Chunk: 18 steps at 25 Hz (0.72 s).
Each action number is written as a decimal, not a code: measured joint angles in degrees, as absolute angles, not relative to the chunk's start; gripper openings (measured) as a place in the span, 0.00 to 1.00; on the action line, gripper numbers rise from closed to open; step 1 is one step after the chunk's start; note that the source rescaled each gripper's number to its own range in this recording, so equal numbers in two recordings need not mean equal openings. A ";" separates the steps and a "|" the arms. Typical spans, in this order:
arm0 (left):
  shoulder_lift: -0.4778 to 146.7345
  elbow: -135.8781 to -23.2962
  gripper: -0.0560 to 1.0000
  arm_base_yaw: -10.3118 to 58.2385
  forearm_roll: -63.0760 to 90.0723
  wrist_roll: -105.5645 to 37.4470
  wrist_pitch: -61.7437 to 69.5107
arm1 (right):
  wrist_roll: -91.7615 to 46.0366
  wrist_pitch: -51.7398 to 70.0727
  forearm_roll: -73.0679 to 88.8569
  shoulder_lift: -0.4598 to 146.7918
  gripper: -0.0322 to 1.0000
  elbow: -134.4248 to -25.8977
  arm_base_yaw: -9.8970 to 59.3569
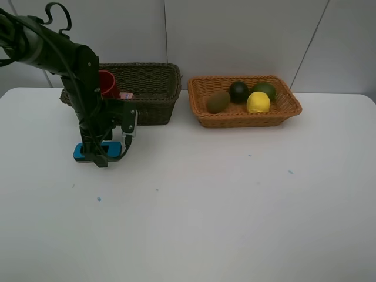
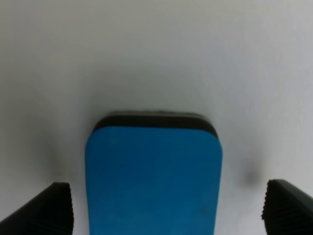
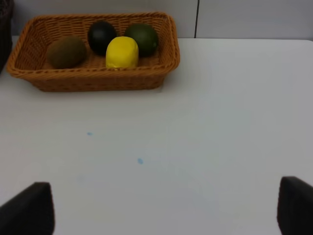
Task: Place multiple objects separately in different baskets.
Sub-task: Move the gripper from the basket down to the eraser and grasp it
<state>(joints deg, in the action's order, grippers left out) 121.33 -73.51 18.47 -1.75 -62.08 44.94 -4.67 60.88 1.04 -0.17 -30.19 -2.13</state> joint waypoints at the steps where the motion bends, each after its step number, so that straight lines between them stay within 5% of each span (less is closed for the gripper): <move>1: 121.45 -73.51 0.99 18.47 -1.75 -62.08 44.94 | -4.67 60.88 1.04 -0.17 1.00 -30.19 -2.13; 14: 121.74 -73.51 0.99 18.47 -1.75 -62.08 44.79 | -4.67 60.88 1.04 -0.17 1.00 -30.19 -2.13; 16: 121.74 -73.51 0.94 18.47 -1.75 -62.08 44.67 | -4.67 60.88 1.04 -0.17 1.00 -30.19 -2.13; 18: 121.74 -73.51 0.75 18.47 -1.75 -62.08 44.63 | -4.67 60.88 1.04 -0.17 1.00 -30.19 -2.13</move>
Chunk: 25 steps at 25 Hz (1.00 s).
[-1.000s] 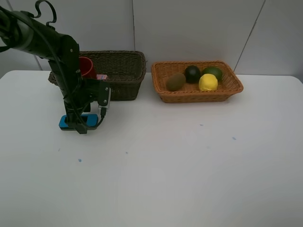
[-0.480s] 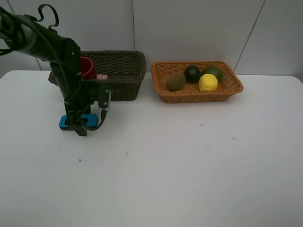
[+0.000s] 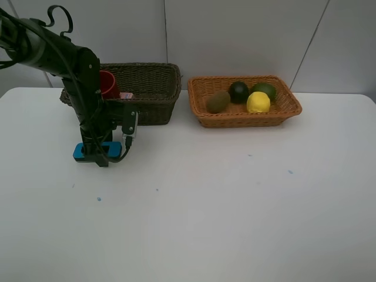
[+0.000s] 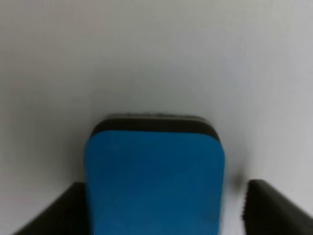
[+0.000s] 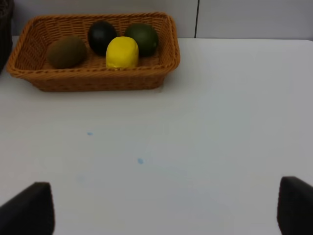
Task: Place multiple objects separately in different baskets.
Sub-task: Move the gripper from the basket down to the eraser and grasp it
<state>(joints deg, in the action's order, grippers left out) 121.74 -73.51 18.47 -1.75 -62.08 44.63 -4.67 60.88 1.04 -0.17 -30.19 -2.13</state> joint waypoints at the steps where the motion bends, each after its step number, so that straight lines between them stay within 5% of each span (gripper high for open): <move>1: 121.74 -73.51 0.63 18.47 -1.75 -62.08 44.90 | -4.67 60.88 1.04 -0.17 1.00 -30.19 -2.13; 25: 121.31 -73.51 0.64 18.47 -3.15 -62.08 46.85 | -4.67 60.88 1.04 -0.17 1.00 -30.19 -2.13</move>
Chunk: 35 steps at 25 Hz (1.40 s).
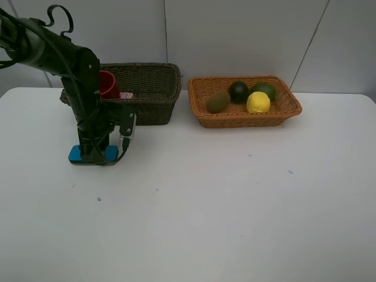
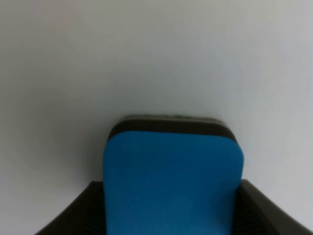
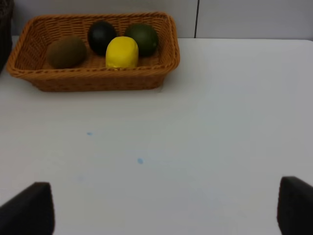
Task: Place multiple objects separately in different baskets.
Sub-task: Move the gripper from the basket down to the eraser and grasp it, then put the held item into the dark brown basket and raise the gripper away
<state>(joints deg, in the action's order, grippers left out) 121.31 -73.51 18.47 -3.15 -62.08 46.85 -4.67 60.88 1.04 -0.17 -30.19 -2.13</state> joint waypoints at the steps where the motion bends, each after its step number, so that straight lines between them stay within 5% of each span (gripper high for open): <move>1: 120.78 -73.51 0.64 18.47 -3.08 -62.08 47.42 | -4.67 60.88 1.04 -0.17 1.00 -30.19 -2.13; 16: 101.96 -73.46 0.64 18.47 2.76 -62.08 58.78 | -4.67 60.88 1.04 -0.17 1.00 -30.19 -2.13; 30: 99.06 -73.66 0.64 18.47 6.70 -50.90 29.11 | -4.67 60.88 1.04 -0.17 1.00 -30.19 -2.13; 35: 102.40 -80.64 0.64 19.19 7.05 -42.40 28.39 | -4.67 60.88 1.04 -0.17 1.00 -30.19 -2.13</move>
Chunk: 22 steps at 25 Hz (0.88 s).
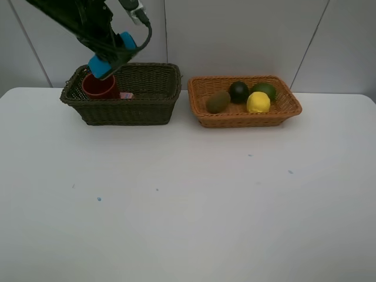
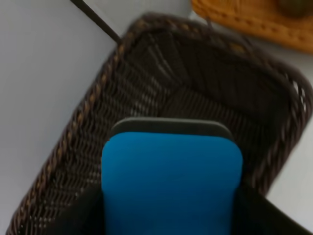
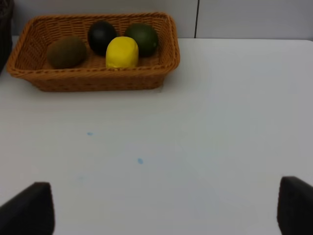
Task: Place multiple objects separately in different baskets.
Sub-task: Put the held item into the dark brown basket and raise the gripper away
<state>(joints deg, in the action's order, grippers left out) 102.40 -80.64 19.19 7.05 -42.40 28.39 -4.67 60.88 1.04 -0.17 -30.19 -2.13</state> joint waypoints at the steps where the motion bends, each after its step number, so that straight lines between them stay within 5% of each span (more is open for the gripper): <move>1: 103.48 -82.68 0.64 19.64 7.05 -41.27 29.00 | -4.67 60.88 1.04 -0.17 1.00 -30.19 -2.13; 13: 123.02 -110.04 0.64 23.72 4.44 -12.06 42.37 | -4.67 60.88 1.04 -0.17 1.00 -30.19 -2.13; 22: 130.13 -114.67 0.64 24.02 -1.65 -0.82 47.63 | -4.67 60.88 1.04 -0.17 1.00 -30.19 -2.13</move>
<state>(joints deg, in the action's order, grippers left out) 130.13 -114.67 24.02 -1.65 -0.82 47.63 -4.67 60.88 1.04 -0.17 -30.19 -2.13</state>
